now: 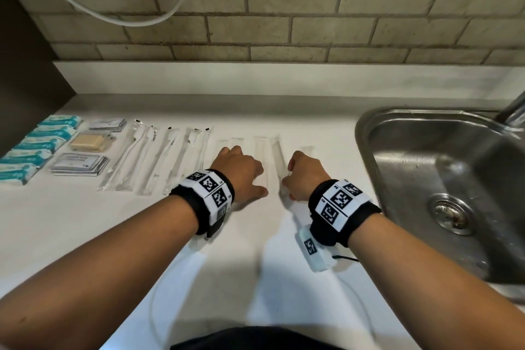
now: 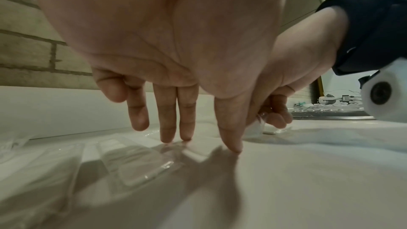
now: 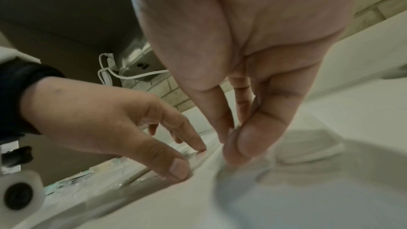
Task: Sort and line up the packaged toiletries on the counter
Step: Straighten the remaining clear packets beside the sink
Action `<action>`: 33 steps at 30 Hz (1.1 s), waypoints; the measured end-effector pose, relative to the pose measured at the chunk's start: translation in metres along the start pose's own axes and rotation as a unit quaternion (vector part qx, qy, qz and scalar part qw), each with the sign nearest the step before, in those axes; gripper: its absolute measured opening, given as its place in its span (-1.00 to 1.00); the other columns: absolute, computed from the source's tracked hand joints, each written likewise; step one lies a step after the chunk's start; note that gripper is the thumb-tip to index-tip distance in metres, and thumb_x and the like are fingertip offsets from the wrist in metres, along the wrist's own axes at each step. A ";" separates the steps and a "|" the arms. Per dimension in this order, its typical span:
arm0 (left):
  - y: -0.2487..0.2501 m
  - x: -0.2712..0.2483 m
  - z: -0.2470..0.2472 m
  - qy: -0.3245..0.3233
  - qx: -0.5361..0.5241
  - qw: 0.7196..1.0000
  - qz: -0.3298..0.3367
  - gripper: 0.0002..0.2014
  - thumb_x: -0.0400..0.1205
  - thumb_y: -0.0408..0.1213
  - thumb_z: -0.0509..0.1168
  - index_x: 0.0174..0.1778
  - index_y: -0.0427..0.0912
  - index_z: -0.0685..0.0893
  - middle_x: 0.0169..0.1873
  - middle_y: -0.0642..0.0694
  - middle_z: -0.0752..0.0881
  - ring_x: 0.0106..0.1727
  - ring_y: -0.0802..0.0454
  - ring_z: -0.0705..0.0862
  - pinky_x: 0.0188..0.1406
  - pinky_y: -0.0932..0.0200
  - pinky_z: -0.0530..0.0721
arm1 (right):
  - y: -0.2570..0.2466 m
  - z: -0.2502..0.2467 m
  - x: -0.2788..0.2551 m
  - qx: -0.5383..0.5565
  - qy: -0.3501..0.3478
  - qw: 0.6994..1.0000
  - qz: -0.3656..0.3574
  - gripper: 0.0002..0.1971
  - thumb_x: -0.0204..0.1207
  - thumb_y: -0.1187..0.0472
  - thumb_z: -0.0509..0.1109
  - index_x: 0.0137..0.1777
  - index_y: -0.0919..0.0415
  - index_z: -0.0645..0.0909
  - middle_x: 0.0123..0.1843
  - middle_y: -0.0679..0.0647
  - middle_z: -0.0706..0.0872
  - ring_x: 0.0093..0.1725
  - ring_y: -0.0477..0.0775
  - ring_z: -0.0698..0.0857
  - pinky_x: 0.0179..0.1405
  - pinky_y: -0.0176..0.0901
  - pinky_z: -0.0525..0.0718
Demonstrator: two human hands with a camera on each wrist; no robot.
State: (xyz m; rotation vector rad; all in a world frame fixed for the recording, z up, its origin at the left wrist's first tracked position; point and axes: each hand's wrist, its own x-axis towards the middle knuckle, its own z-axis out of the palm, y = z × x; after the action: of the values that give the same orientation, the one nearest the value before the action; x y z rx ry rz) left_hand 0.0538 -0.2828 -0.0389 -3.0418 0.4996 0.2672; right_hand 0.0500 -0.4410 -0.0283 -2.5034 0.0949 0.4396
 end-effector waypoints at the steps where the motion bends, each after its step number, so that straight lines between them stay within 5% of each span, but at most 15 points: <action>1: 0.000 0.000 0.000 0.001 0.000 1.000 0.000 -0.48 0.51 0.31 0.25 0.21 0.04 0.69 0.04 0.05 0.76 0.22 -0.09 0.46 0.19 -0.01 0.35 | 0.001 0.001 0.000 -0.004 -0.003 1.000 0.002 -0.68 0.50 0.37 0.34 0.24 0.29 0.44 0.13 0.25 0.69 0.01 0.29 0.78 0.03 0.11 0.78; 8: 0.009 0.002 -0.003 0.034 -0.011 0.999 0.024 -0.56 0.51 0.27 0.26 0.08 0.03 0.70 0.10 0.07 0.70 0.17 -0.09 0.42 0.05 0.02 0.31 | 0.009 -0.007 -0.002 -0.123 0.043 0.991 -0.028 -0.67 0.52 0.04 0.36 0.21 0.18 0.52 0.15 0.12 0.68 0.11 0.18 0.70 0.05 -0.05 0.69; 14: 0.028 0.009 0.000 0.013 0.017 0.997 0.078 -0.67 0.62 0.17 0.21 -0.24 -0.03 0.51 -0.10 0.07 0.67 0.12 -0.08 0.40 0.03 0.00 0.31 | 0.028 -0.019 0.002 -0.266 0.007 0.963 -0.051 -0.54 0.53 0.19 0.33 0.42 0.22 0.44 0.36 0.17 0.48 0.39 0.22 0.45 0.34 0.07 0.56; 33: 0.035 0.014 0.005 0.043 -0.012 0.997 0.067 -0.64 0.63 0.16 0.22 -0.27 -0.06 0.55 -0.11 0.01 0.70 0.09 -0.08 0.40 0.00 0.01 0.28 | 0.036 -0.011 0.014 -0.268 -0.031 0.959 -0.089 -0.62 0.51 0.34 0.23 0.35 0.23 0.46 0.35 0.13 0.49 0.35 0.23 0.47 0.28 0.05 0.56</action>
State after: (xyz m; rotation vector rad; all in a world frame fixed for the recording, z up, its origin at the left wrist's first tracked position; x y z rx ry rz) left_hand 0.0547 -0.3195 -0.0472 -3.0585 0.7125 0.1500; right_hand 0.0600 -0.4770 -0.0436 -2.9880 -0.3151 0.5222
